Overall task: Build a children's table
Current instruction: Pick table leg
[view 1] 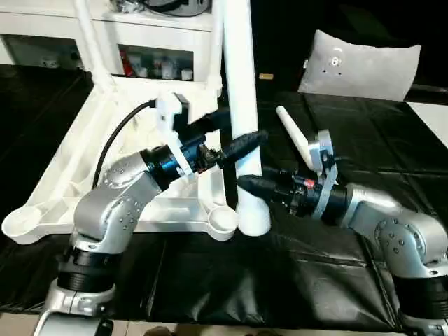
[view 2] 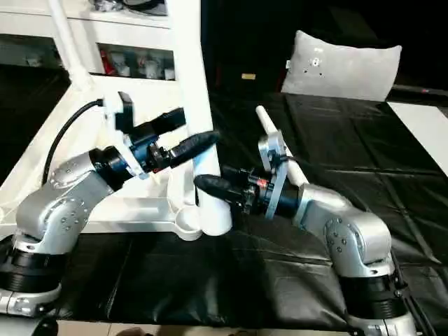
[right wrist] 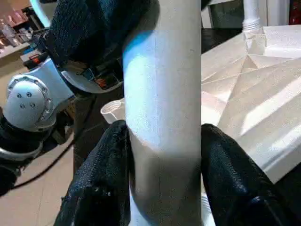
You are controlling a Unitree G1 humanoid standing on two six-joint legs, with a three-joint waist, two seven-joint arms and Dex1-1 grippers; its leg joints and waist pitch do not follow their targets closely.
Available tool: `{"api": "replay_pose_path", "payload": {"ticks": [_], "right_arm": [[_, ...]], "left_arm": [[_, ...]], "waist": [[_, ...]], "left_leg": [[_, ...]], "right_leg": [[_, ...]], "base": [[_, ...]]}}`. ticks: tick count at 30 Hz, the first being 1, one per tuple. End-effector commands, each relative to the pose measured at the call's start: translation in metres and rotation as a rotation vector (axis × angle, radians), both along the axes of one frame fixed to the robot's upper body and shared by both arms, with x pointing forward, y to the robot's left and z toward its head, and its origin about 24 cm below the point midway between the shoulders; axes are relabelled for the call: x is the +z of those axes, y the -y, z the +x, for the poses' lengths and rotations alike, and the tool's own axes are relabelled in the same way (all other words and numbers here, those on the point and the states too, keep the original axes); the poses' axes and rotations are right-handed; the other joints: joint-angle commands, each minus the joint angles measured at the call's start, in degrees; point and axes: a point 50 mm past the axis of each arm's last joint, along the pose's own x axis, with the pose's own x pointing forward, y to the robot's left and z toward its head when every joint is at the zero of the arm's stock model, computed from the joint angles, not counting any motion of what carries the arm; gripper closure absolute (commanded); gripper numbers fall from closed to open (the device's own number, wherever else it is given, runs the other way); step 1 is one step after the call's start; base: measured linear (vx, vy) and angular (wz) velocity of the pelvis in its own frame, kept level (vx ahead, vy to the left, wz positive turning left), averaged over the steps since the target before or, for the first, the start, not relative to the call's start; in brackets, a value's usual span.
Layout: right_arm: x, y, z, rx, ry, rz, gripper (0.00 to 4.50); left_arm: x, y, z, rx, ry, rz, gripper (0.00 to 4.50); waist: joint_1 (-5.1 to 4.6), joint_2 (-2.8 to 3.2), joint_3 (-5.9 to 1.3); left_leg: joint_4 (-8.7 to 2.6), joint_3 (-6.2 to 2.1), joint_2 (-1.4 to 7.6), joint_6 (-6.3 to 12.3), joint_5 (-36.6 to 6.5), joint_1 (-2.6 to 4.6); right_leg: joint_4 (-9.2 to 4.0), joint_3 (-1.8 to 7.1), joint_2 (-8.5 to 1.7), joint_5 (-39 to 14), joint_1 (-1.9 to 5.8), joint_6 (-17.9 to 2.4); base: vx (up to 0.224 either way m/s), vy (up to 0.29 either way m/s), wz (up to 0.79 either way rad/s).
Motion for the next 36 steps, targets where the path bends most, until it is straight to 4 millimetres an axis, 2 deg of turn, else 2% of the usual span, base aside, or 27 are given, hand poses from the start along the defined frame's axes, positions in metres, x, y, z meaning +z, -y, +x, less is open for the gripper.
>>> {"api": "replay_pose_path", "payload": {"ticks": [1,5,11,18,26,36], "right_arm": [[0.004,-0.001,-0.003,0.028,0.036,0.008,2.69],[0.001,-0.001,-0.004,0.03,0.031,-0.001,2.69],[-0.002,-0.001,-0.005,0.029,0.029,-0.015,2.69],[-0.008,-0.002,-0.002,0.013,0.036,-0.047,2.69],[-0.015,-0.004,0.001,-0.019,0.065,-0.11,2.69],[-0.018,-0.002,0.012,-0.102,0.116,-0.155,2.69]], "left_arm": [[-0.008,-0.007,0.006,0.049,0.012,0.101,0.8],[-0.014,-0.006,0.006,0.026,0.017,0.127,1.12],[-0.019,-0.003,0.004,0.003,0.032,0.169,1.49],[-0.021,-0.005,0.004,0.006,0.116,0.286,1.73],[-0.023,-0.004,-0.004,-0.05,0.142,0.324,1.94],[-0.027,0.003,-0.02,-0.17,0.08,0.269,2.26]], "waist": [[0.23,0.98,-3.91],[0.21,1.14,-3.87],[0.25,1.11,-3.96],[0.17,1.15,-3.9],[0.13,1.25,-3.93],[-0.03,1.35,-3.68]], "left_leg": [[-4.03,0.2,1.08,-1.59,-9.44,0.39],[-4.05,0.22,1.11,-1.9,-9.93,0.38],[-3.99,0.24,1.12,-1.66,-9.7,0.35],[-4.07,0.22,1.21,-1.76,-10.66,0.42],[-4.1,0.18,1.24,-1.95,-10.37,0.38],[-4.25,0.16,1.21,-2.33,-13.77,0.49]], "right_leg": [[-4.16,1.52,-2.89,-9.13,3.19,-10.02],[-4.24,1.57,-3.01,-10.54,3.14,-9.84],[-4.05,1.57,-3.0,-9.18,3.19,-10.61],[-4.2,1.57,-3.08,-10.95,3.07,-10.17],[-3.91,1.56,-3.03,-9.14,3.08,-10.73],[-4.37,1.63,-3.05,-15.5,2.72,-9.58]], "base": [[0.0,0.0,0.0],[0.0,0.0,0.0],[0.0,0.0,0.0],[0.0,0.0,0.0],[0.0,0.0,0.0],[0.0,0.0,0.0]]}}
